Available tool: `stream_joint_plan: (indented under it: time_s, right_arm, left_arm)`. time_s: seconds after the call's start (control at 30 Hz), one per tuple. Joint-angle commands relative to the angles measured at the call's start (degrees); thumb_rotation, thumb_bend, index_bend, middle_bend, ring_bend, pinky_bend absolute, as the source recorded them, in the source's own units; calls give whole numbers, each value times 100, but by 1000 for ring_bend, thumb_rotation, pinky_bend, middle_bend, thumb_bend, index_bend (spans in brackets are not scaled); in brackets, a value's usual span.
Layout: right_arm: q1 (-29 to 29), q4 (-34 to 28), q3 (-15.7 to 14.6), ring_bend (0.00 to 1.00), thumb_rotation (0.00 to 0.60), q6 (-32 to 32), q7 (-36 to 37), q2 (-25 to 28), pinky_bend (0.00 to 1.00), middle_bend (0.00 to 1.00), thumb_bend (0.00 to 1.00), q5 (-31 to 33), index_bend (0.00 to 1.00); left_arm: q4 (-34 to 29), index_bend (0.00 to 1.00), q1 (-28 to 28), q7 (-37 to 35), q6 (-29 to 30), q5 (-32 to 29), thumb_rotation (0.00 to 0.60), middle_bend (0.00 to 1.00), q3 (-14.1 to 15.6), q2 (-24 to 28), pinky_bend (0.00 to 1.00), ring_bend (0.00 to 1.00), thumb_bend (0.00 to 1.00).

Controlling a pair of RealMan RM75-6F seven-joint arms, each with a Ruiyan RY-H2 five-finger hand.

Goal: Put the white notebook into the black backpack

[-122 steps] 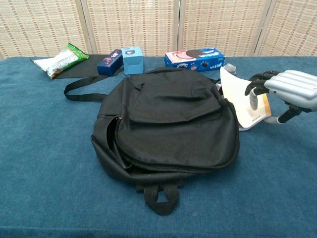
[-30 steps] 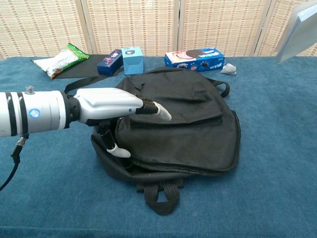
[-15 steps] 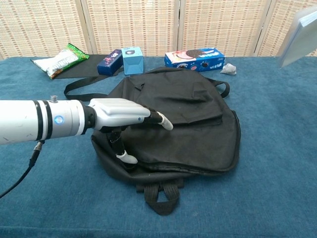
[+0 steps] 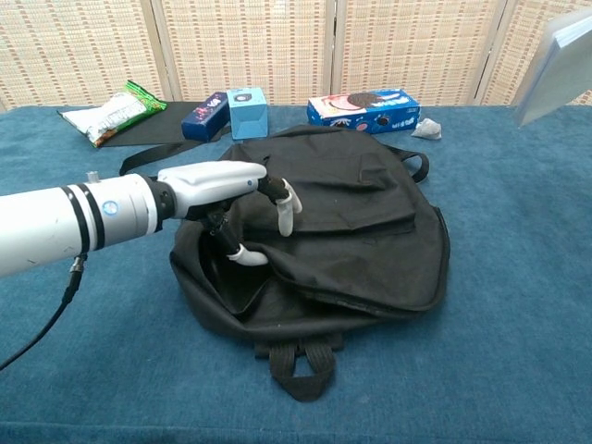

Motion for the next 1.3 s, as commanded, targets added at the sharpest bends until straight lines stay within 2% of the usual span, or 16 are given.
stream_joint_plan:
  time_s: [0.03, 0.2, 0.33, 0.5, 0.7, 0.9, 1.07, 1.3]
  right_arm:
    - [6, 9, 12, 115, 600, 18, 7, -11, 91, 319, 653, -4, 598]
    - [13, -3, 23, 115, 600, 39, 35, -16, 90, 319, 653, -14, 598]
    - [12, -76, 43, 115, 600, 148, 100, 10, 91, 319, 653, -72, 598]
    - [18, -370, 61, 115, 600, 449, 162, 112, 91, 322, 653, -308, 598]
    - [69, -1031, 115, 118, 600, 969, 169, 289, 91, 324, 653, -797, 598]
    - [172, -1724, 114, 127, 600, 1346, 69, 408, 90, 327, 653, -1433, 598]
    - [272, -2119, 185, 133, 600, 1572, -5, 431, 91, 328, 653, -1828, 598]
    - [411, -2487, 177, 139, 600, 1485, -41, 383, 91, 335, 653, -2128, 598]
  left_arm:
    - [95, 639, 68, -121, 161, 91, 600, 276, 12, -46, 101, 244, 364]
    - [130, 741, 133, -237, 294, 96, 600, 355, 4, -45, 113, 284, 483]
    - [153, 784, 212, -276, 477, 22, 600, 391, -83, -56, 122, 304, 503]
    - [105, 788, 339, -456, 672, -343, 600, 393, -401, 12, 126, 306, 502]
    - [76, 784, 326, -392, 618, -980, 600, 394, -868, 157, 128, 306, 502]
    - [21, 779, 281, -360, 462, -1522, 600, 398, -1188, 290, 129, 306, 502]
    - [3, 777, 244, -303, 295, -1813, 600, 397, -1257, 340, 130, 306, 502]
    - [153, 772, 131, -132, 179, -2077, 600, 397, -1281, 218, 131, 306, 502]
